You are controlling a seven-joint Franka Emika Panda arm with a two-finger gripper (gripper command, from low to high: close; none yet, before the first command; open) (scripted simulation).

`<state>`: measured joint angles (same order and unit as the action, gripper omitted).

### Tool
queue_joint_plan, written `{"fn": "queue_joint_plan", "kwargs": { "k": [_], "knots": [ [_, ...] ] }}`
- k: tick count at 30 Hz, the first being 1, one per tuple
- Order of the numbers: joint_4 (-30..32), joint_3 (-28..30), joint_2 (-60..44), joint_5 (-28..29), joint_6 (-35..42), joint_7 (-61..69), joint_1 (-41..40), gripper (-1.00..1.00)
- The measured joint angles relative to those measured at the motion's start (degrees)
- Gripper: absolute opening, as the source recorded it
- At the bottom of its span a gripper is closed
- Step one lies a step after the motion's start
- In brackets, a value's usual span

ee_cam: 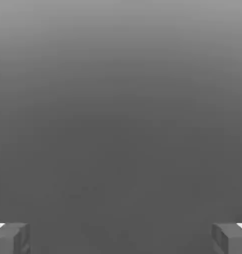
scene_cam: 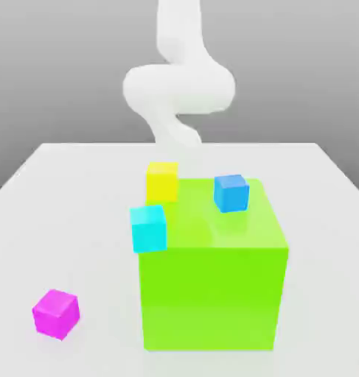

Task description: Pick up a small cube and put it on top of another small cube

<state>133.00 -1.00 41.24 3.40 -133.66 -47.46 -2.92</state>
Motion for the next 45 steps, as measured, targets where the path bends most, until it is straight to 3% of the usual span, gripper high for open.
{"fn": "queue_joint_plan", "kwargs": {
  "k": [10, 17, 23, 30, 35, 36, 45],
  "knots": [
    [4.7, -0.3, -18.9, 11.3, -7.0, -4.8, -10.2, 0.00],
    [8.2, 3.2, -31.5, 14.1, -12.4, -4.5, -14.7, 0.00],
    [11.4, 5.9, -41.5, 9.8, -18.0, 0.6, -18.8, 0.00],
    [14.6, 3.2, -51.8, -3.6, -24.9, 12.1, -24.0, 0.00],
    [13.3, 2.1, -60.3, -5.3, -31.9, 13.5, -25.0, 0.00],
    [13.1, 2.1, -61.8, -5.3, -33.0, 13.5, -25.0, -1.00],
    [13.5, 1.9, -59.3, -5.1, -31.1, 13.3, -25.3, -1.00]
  ]
}}
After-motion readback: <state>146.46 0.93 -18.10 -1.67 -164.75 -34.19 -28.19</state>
